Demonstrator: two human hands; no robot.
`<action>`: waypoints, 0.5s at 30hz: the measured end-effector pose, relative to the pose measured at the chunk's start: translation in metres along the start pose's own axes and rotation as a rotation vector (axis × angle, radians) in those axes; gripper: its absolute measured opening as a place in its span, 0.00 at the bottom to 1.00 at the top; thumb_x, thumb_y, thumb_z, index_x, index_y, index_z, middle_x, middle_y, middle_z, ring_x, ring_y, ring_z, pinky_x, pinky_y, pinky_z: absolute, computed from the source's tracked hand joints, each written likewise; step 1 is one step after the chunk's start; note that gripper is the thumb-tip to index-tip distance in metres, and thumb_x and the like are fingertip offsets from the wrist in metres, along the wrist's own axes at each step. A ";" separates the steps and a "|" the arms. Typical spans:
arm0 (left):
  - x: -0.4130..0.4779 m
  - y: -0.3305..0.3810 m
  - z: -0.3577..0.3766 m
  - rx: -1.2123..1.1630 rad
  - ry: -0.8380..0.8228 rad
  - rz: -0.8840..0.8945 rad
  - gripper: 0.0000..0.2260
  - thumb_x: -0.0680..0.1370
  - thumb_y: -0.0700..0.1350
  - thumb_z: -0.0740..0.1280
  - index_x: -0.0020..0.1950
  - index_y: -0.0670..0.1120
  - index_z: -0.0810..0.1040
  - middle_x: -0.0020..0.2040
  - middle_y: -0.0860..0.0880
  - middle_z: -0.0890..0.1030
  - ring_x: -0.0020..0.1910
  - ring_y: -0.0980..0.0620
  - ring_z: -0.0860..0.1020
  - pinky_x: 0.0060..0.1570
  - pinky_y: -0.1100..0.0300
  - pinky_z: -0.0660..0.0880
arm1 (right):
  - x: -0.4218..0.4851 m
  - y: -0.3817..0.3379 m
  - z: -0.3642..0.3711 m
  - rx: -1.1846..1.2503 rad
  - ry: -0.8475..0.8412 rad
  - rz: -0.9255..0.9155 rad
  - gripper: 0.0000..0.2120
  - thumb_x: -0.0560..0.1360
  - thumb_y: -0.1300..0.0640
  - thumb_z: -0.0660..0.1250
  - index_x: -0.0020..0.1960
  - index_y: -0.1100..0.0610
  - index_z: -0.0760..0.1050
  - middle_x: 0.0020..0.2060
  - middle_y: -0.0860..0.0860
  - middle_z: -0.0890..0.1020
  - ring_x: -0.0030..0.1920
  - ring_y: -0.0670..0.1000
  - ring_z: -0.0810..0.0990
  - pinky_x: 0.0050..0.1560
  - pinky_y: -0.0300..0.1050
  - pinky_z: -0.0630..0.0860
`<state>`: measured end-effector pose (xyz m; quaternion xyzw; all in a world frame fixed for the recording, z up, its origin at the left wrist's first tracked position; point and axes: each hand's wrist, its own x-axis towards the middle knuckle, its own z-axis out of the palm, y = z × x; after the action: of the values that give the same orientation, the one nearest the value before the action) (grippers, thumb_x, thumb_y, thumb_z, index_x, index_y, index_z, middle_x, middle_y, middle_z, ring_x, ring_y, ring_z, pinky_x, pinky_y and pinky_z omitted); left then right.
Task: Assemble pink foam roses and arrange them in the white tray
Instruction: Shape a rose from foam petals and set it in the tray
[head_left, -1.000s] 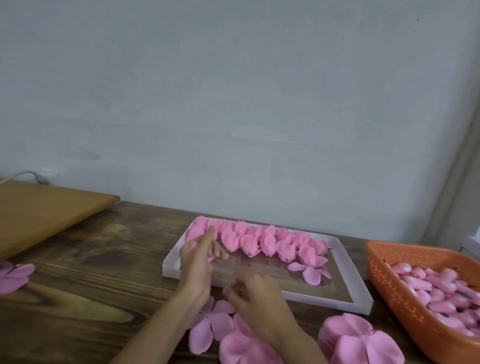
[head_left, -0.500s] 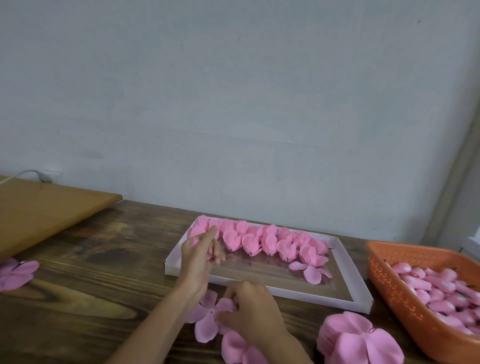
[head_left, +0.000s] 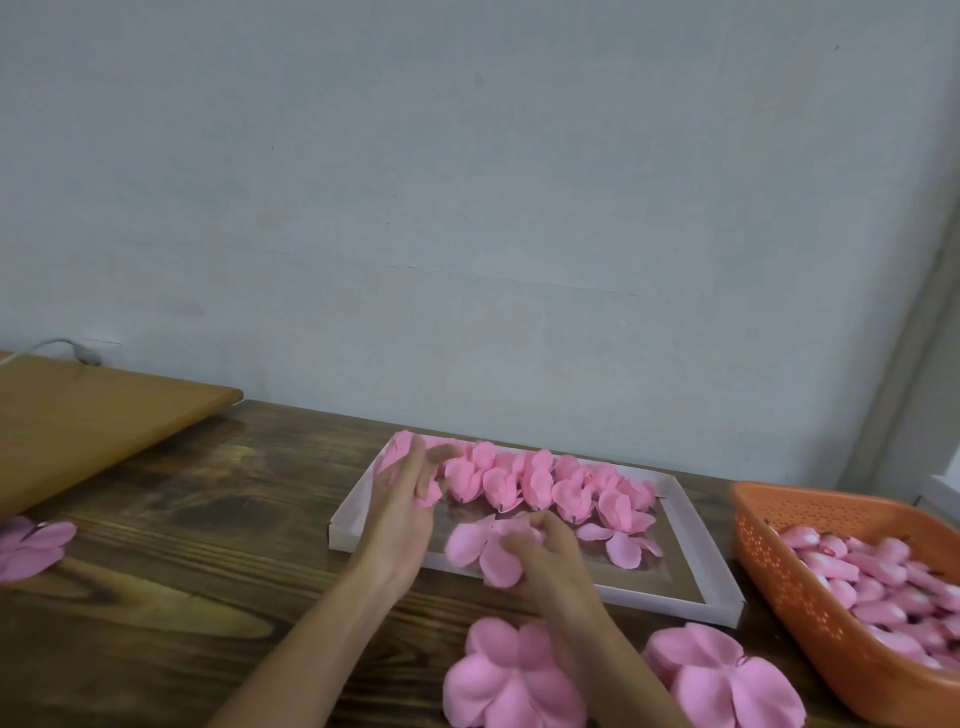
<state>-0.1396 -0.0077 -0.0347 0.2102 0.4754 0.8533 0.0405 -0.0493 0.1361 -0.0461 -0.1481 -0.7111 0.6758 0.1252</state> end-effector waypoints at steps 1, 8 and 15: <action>-0.002 -0.001 0.003 0.023 -0.019 -0.013 0.24 0.83 0.62 0.61 0.34 0.53 0.84 0.55 0.43 0.86 0.58 0.46 0.83 0.58 0.53 0.77 | 0.001 0.000 0.000 0.007 0.012 -0.024 0.06 0.78 0.63 0.67 0.55 0.59 0.74 0.54 0.62 0.82 0.56 0.66 0.83 0.56 0.65 0.82; -0.009 -0.012 0.015 0.059 -0.040 -0.066 0.27 0.79 0.60 0.64 0.49 0.32 0.77 0.46 0.51 0.87 0.52 0.56 0.84 0.67 0.31 0.72 | 0.004 0.001 0.001 -0.018 -0.086 -0.137 0.14 0.74 0.78 0.60 0.56 0.66 0.74 0.37 0.60 0.85 0.32 0.55 0.83 0.31 0.44 0.79; -0.014 -0.004 0.022 0.083 -0.002 -0.075 0.35 0.80 0.59 0.63 0.53 0.21 0.72 0.59 0.46 0.87 0.61 0.53 0.84 0.71 0.39 0.73 | -0.004 0.000 0.004 -0.021 -0.171 -0.182 0.10 0.79 0.64 0.68 0.41 0.67 0.79 0.33 0.56 0.79 0.35 0.51 0.77 0.37 0.44 0.73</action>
<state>-0.1182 0.0084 -0.0326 0.1946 0.5177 0.8306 0.0643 -0.0473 0.1313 -0.0463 -0.0262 -0.7368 0.6642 0.1235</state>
